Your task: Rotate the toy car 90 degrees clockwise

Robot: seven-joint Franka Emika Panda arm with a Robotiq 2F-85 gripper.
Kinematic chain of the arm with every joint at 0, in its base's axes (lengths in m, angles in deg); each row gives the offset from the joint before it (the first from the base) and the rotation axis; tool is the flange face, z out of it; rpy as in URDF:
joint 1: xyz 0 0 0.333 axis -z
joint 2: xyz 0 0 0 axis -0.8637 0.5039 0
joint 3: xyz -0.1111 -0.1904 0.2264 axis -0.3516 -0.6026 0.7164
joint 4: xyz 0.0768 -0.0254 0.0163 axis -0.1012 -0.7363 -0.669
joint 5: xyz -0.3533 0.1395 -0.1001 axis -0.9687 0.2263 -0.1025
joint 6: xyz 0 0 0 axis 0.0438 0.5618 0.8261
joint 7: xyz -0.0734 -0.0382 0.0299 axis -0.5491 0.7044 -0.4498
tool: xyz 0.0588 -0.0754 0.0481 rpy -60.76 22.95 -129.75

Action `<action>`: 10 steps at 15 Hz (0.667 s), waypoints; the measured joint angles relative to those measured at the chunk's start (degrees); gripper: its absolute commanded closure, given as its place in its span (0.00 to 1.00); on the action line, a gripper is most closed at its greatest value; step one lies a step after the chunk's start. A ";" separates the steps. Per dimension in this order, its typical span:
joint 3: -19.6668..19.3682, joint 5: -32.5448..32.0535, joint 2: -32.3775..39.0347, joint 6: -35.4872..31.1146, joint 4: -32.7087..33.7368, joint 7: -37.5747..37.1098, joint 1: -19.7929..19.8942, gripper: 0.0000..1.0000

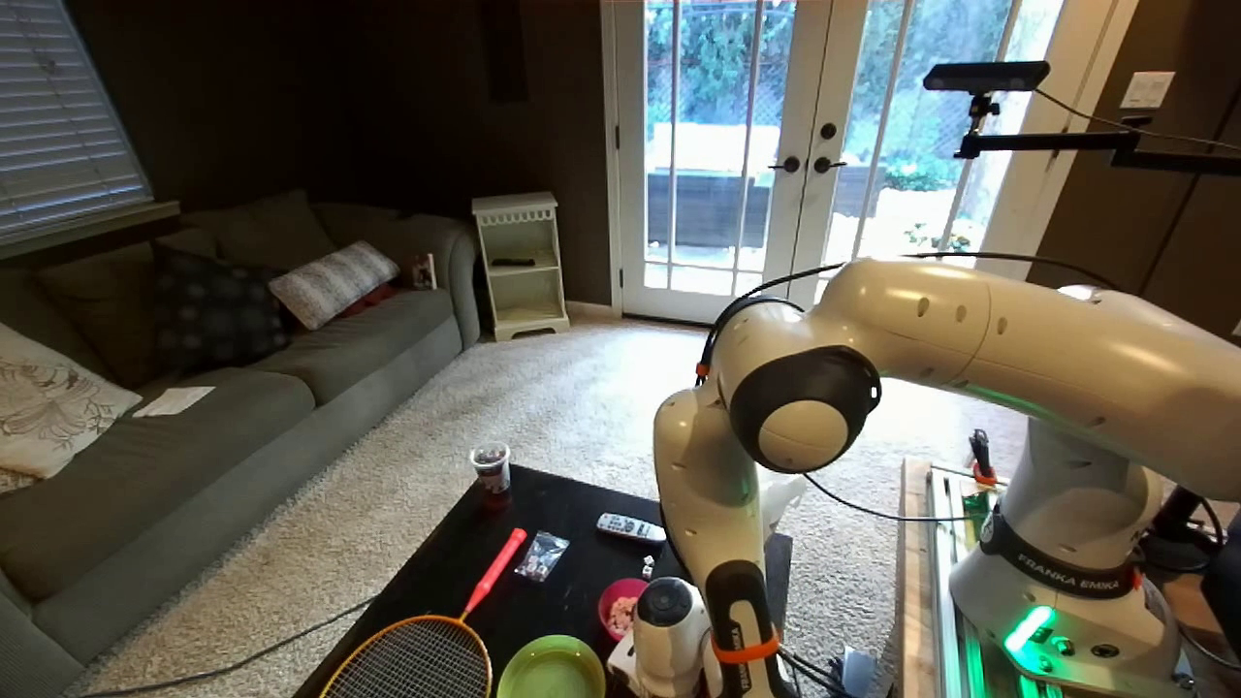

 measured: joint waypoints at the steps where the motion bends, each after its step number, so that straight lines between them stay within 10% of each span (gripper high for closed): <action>1: 0.02 1.84 -0.19 -0.53 -0.40 -1.65 -0.39 0.58; 10: 1.69 15.08 -0.95 -2.11 -2.74 -13.04 -3.06 0.58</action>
